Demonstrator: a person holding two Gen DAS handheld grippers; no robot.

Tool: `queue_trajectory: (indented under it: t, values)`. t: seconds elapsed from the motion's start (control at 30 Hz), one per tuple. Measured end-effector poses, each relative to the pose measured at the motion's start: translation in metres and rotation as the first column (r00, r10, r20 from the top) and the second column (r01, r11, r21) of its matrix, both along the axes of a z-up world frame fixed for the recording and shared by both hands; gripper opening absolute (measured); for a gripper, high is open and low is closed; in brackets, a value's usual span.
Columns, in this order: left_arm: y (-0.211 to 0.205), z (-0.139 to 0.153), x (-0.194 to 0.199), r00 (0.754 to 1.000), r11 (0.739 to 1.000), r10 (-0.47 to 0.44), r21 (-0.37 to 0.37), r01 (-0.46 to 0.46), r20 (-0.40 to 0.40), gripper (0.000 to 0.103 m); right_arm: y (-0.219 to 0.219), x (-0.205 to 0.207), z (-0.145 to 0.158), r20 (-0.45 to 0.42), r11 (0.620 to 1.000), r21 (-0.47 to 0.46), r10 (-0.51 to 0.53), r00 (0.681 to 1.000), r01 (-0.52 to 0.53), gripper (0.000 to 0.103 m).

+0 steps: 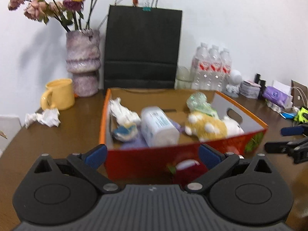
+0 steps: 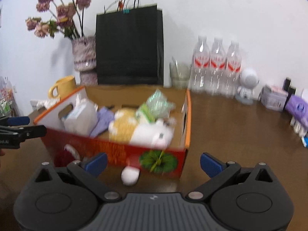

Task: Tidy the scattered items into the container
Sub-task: 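Grasp the red rose with left tool while right tool grasps the white round cap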

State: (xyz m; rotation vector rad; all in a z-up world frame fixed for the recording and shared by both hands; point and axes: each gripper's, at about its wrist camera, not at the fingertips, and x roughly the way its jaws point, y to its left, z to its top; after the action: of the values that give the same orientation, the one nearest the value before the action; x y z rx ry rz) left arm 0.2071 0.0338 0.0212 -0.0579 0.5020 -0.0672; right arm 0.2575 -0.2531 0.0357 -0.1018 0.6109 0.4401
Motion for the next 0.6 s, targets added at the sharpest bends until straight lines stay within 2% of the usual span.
queue_trajectory:
  t: [0.23, 0.47, 0.6]
  values:
    - [-0.024, -0.025, 0.008, 0.995, 0.999, -0.042, -0.025, 0.04, -0.094, 0.103, 0.02, 0.001, -0.032, -0.097, 1.0, -0.008, 0.016, 0.995, -0.017, 0.102]
    - [-0.033, -0.037, 0.025, 0.991, 0.997, -0.001, -0.073, -0.009, -0.136, 0.103, 0.038, 0.009, -0.044, -0.12, 1.0, -0.006, -0.022, 0.993, 0.021, 0.086]
    - [-0.034, -0.038, 0.028, 0.99, 0.997, 0.001, -0.082, -0.012, -0.14, 0.099, 0.044, 0.012, -0.046, -0.114, 1.0, -0.004, -0.03, 0.993, 0.03, 0.081]
